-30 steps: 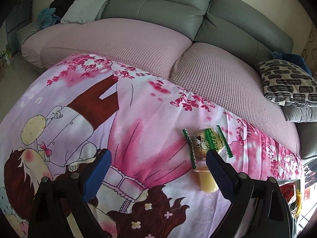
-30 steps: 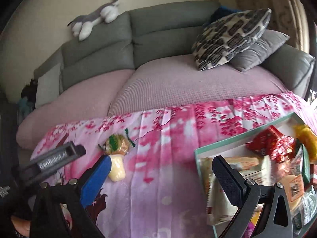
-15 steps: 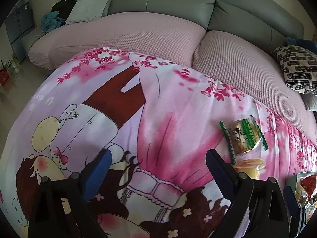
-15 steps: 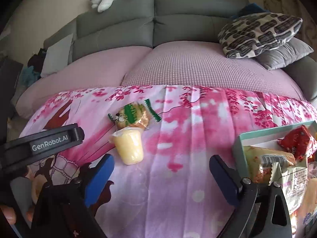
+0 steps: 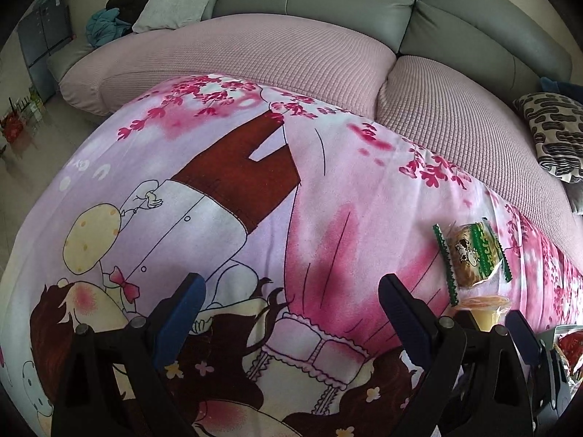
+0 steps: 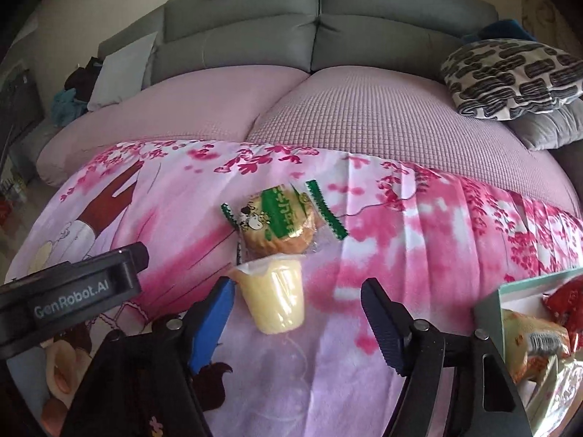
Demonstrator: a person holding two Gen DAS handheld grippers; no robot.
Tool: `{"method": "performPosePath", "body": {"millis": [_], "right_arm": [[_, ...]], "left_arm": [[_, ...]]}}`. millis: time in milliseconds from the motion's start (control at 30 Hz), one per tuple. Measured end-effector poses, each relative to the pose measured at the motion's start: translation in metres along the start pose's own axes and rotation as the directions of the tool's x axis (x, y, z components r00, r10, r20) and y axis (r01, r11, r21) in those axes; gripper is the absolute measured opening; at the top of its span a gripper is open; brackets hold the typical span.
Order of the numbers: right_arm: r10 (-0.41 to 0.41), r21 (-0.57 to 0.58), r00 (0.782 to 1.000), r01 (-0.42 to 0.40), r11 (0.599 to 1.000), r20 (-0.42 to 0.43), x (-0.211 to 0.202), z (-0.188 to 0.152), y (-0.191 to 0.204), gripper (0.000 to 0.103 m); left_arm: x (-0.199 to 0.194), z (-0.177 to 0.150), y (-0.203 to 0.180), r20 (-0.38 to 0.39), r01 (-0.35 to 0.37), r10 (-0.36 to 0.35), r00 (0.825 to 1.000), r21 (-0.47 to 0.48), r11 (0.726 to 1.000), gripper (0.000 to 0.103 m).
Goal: Organize snacks
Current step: 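Move both open grippers back from the tray to the remaining snacks, then grasp the yellow pudding cup with the right gripper while the left grasps the green-wrapped round cake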
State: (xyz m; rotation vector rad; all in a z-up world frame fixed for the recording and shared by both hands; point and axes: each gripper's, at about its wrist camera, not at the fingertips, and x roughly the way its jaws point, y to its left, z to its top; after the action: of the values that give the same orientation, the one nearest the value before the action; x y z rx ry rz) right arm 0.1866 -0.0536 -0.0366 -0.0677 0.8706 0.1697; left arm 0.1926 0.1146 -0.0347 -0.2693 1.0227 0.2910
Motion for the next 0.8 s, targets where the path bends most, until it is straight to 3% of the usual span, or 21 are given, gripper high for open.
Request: {"method": "performPosePath", "body": {"millis": [567,800], "right_arm": [[0.047,0.021,0.999,-0.047,0.999,0.005,0.013,0.003,0.002,0.050],[0.021,0.037,1.000,-0.022,0.999,0.008,0.012,0.002,-0.005,0.049]], "left_arm": [[0.005,-0.004,-0.015,-0.015,0.003,-0.002,1.000,0.040,0.999,0.096],[0.005,-0.004,-0.017,-0.016,0.013,-0.012,1.000,0.045,0.999,0.096]]}}
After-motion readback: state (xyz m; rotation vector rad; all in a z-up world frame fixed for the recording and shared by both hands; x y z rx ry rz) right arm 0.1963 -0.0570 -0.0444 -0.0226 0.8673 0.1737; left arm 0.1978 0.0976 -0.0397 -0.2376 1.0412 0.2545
